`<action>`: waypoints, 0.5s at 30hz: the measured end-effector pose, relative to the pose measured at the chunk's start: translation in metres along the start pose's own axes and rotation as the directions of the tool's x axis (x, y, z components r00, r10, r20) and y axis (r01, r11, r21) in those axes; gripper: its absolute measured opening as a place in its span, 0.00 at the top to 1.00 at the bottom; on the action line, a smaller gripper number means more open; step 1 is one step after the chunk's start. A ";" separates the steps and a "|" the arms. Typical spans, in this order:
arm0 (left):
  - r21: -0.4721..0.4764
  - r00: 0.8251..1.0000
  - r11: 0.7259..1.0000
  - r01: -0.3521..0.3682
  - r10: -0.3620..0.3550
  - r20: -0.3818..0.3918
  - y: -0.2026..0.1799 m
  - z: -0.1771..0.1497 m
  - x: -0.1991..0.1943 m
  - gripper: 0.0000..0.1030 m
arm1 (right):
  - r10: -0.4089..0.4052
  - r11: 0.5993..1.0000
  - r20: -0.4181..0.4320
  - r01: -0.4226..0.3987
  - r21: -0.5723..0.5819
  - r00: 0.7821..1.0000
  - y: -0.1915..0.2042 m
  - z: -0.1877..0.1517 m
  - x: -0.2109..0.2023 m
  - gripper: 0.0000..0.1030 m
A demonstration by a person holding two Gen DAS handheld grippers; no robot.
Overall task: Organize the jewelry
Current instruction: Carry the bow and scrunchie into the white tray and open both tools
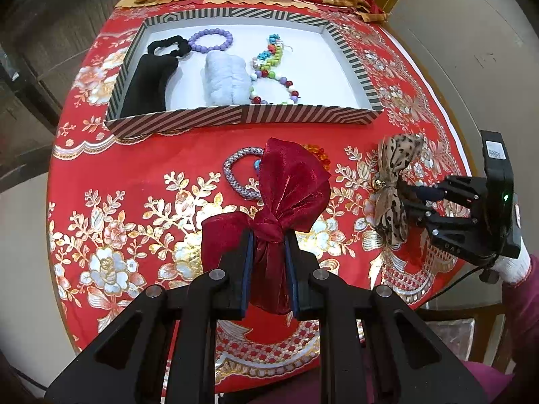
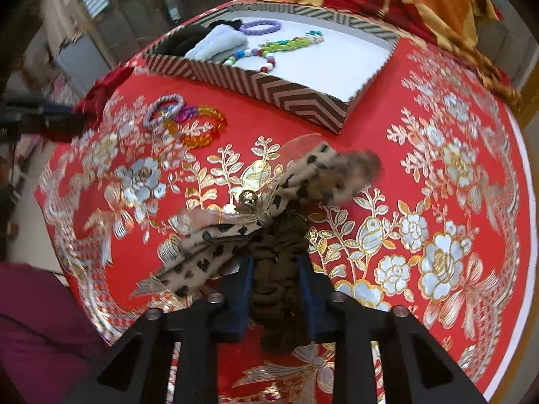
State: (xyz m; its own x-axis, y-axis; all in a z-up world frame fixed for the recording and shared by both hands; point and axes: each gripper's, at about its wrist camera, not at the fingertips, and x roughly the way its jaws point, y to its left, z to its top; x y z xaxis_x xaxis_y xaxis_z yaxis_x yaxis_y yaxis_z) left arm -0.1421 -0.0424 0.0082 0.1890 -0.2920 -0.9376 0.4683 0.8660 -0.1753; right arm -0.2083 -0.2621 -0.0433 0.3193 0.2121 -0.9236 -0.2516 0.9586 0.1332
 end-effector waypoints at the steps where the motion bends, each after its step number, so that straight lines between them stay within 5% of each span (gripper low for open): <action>1: -0.003 1.000 1.000 0.001 -0.001 0.000 0.000 0.001 0.000 0.84 | 0.004 1.000 0.008 -0.004 0.022 1.000 -0.002 0.001 -0.003 0.81; 15: -0.014 0.996 1.000 0.003 -0.002 0.093 0.004 0.049 -0.026 0.84 | 0.010 0.995 0.224 -0.033 0.099 0.975 -0.010 0.058 -0.072 0.81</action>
State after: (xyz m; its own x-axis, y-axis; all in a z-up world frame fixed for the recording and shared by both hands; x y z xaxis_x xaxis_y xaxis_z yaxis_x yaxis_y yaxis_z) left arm -0.1030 -0.0511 0.0468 0.2678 -0.3304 -0.9051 0.4569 0.8706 -0.1826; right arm -0.1757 -0.2759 0.0427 0.5132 0.2591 -0.8182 -0.1706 0.9651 0.1986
